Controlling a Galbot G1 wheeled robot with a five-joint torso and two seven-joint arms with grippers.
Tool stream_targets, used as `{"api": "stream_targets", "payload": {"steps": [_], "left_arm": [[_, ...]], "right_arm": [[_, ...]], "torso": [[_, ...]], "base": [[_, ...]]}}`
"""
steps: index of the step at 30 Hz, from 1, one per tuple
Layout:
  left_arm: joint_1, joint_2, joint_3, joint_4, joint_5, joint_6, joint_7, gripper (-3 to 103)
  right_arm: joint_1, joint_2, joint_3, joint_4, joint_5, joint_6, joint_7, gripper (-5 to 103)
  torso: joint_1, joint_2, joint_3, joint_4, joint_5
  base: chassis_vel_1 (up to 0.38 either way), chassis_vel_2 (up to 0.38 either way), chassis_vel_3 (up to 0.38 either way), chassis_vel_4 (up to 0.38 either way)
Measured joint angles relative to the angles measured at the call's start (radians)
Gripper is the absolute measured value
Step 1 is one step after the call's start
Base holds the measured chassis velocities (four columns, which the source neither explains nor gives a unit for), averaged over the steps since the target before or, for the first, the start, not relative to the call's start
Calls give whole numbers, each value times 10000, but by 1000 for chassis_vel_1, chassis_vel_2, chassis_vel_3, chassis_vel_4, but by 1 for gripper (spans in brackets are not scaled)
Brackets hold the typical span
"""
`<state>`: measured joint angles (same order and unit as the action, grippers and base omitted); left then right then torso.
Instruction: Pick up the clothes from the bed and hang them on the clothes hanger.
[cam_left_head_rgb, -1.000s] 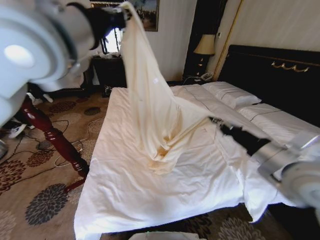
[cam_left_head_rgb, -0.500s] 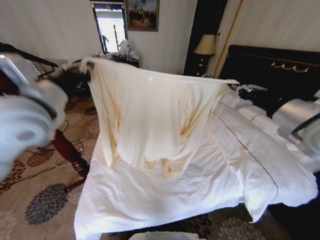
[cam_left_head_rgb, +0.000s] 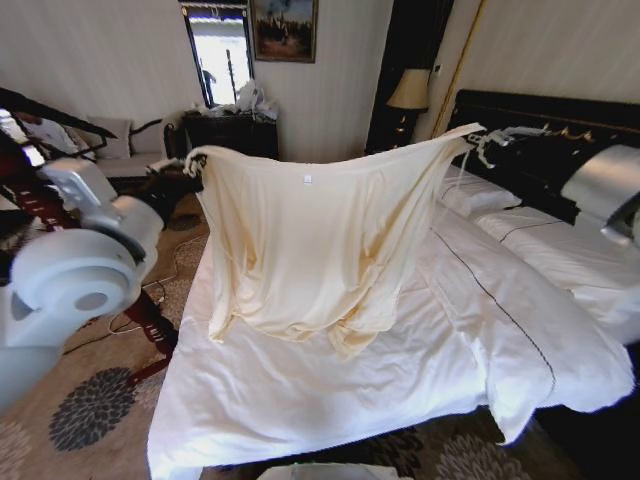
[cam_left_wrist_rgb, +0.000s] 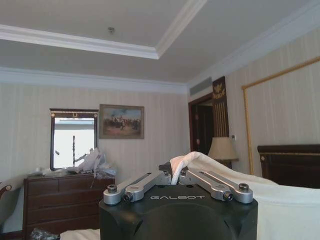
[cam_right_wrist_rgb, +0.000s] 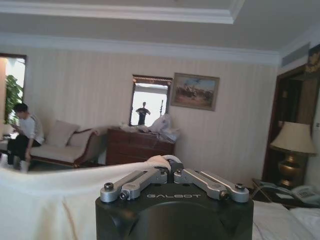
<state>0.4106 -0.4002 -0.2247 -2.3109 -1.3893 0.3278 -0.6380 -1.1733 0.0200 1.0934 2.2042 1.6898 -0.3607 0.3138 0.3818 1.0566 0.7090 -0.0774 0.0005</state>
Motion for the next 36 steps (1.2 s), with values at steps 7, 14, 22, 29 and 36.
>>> {"api": "stream_targets", "payload": {"steps": [7, 14, 22, 29, 36], "left_arm": [[-1958, -1396, 1774, 2006, 261, 199, -27, 1], [-3003, -2536, 2752, 3825, 772, 308, 23, 1], [-4057, -4209, 3873, 6514, 1307, 334, 72, 1], [-5541, -5451, 4903, 8528, 1730, 244, 712, 1], [-6906, -6307, 5456, 10384, 1917, 125, 1013, 1]], "right_arm": [[-1027, -1552, 384, -1409, -424, 395, -119, 1], [-4225, -4653, 4333, -3600, -452, 483, 415, 1], [-9813, -7903, 7930, -6678, -1691, 627, 774, 1], [-10952, -9458, 8948, -8785, -2268, 867, 654, 1], [-10847, -10549, 9390, -10889, -2197, 1162, 411, 1]], "torso": [[3, -1, 2, -6, -6], [0, 2, -1, -14, -25], [11, -5, 10, 4, -4], [-1, -3, 1, -12, 1], [8, -4, 5, 4, -9]], "base": [[0, 0, 0, 0], [0, 0, 0, 0], [33, 13, 5, 8], [0, 0, 0, 0], [0, 0, 0, 0]]}}
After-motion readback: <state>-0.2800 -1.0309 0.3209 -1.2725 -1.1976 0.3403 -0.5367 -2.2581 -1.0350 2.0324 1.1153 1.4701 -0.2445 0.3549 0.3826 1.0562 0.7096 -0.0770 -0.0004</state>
